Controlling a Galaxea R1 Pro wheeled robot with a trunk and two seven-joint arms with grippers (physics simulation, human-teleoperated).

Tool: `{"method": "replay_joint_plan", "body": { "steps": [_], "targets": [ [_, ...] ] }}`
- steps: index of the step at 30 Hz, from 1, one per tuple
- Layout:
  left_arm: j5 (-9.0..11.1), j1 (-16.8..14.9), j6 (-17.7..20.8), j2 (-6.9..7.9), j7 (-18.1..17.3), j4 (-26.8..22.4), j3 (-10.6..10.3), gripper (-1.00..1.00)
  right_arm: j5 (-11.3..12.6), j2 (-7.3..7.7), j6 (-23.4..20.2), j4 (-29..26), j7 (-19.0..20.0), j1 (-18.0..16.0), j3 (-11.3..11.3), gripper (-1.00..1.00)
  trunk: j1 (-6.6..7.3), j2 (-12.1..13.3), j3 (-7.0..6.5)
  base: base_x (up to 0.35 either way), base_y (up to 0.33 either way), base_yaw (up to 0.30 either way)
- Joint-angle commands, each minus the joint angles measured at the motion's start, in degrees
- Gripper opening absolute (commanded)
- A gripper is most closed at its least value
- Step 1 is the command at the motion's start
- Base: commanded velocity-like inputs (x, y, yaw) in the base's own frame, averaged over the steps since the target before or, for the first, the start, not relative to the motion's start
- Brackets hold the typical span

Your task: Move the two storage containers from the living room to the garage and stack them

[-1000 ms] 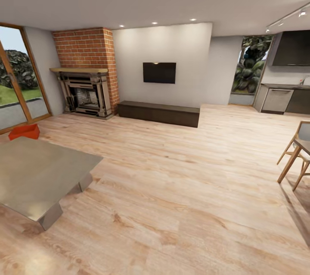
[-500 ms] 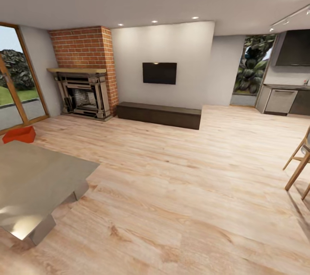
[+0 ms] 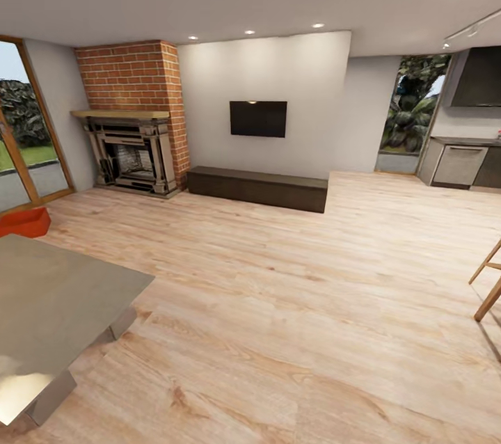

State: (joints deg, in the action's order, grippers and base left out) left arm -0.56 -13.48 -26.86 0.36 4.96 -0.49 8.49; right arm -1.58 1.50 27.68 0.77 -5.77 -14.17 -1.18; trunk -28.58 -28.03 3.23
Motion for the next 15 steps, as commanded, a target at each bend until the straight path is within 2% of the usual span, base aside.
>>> {"method": "replay_joint_plan", "body": {
  "steps": [1, 15],
  "targets": [
    [-0.1, -0.1, -0.2, 0.0, 0.1, 0.1, 0.2, 1.0, -0.2, 0.0, 0.2, 0.1, -0.3, -0.1, -0.1, 1.0, -0.06, -0.1, 0.12, 0.323, 0.0, 0.0],
    [-0.1, -0.1, -0.2, 0.0, 0.1, 0.1, 0.2, 1.0, -0.2, 0.0, 0.1, 0.1, -0.3, -0.1, -0.1, 1.0, -0.06, -0.1, 0.12, 0.324, 0.0, 0.0]
  ]
}}
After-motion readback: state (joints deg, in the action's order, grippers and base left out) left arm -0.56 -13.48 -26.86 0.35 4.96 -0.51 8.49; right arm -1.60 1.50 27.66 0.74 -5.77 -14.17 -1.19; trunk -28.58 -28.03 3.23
